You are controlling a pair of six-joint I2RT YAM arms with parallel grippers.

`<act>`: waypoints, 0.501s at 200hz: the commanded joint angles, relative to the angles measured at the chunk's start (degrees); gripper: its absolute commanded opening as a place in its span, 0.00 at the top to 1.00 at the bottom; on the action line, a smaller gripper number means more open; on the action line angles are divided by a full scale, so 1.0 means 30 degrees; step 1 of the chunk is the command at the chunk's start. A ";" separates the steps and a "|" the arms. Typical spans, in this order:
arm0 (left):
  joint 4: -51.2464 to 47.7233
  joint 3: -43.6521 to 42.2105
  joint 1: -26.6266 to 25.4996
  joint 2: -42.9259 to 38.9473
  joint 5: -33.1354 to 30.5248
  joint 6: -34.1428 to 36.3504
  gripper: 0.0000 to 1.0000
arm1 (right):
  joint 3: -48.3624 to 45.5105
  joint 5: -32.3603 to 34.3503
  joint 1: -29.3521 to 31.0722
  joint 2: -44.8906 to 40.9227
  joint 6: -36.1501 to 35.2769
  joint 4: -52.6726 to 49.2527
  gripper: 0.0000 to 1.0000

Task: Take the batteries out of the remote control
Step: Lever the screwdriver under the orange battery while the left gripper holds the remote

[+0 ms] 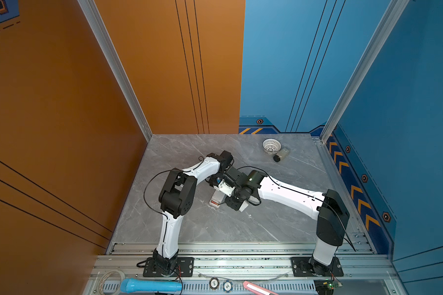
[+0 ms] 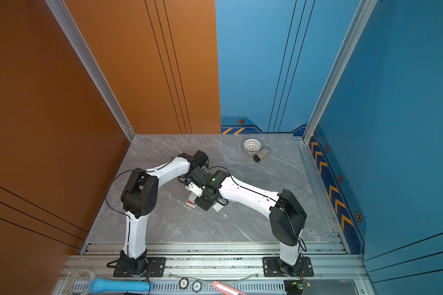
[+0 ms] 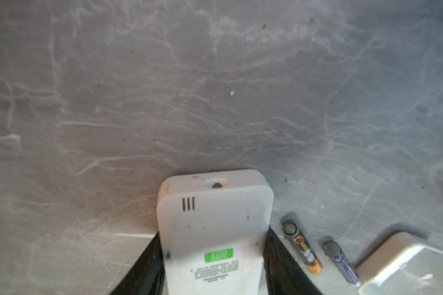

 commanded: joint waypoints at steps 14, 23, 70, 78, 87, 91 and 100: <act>0.0024 -0.0215 -0.0040 -0.0040 0.0241 0.0126 1.00 | -0.0434 -0.0260 -0.0105 0.0005 0.0123 -0.0647 1.00; 0.0070 -0.0244 -0.0040 -0.0038 0.0268 0.0116 1.00 | -0.0473 -0.0142 -0.0123 0.0008 0.0176 -0.0661 1.00; 0.0229 -0.0447 -0.0065 -0.0058 0.0355 0.0061 1.00 | -0.0409 -0.0084 -0.0123 0.0194 0.0197 -0.0512 1.00; 0.0247 -0.0478 -0.0047 -0.0089 0.0358 0.0032 1.00 | -0.0478 -0.0147 -0.0121 0.0242 0.0184 -0.0521 1.00; 0.0257 -0.0475 -0.0067 -0.0091 0.0405 0.0019 1.00 | -0.0483 -0.0185 -0.0079 0.0295 0.0206 -0.0467 1.00; 0.0265 -0.0444 -0.0084 -0.0098 0.0384 0.0020 1.00 | -0.0489 -0.0170 -0.0048 0.0313 0.0211 -0.0439 1.00; 0.0239 -0.0471 -0.0098 -0.0092 0.0434 0.0012 1.00 | -0.0515 -0.0168 -0.0017 0.0441 0.0237 -0.0386 1.00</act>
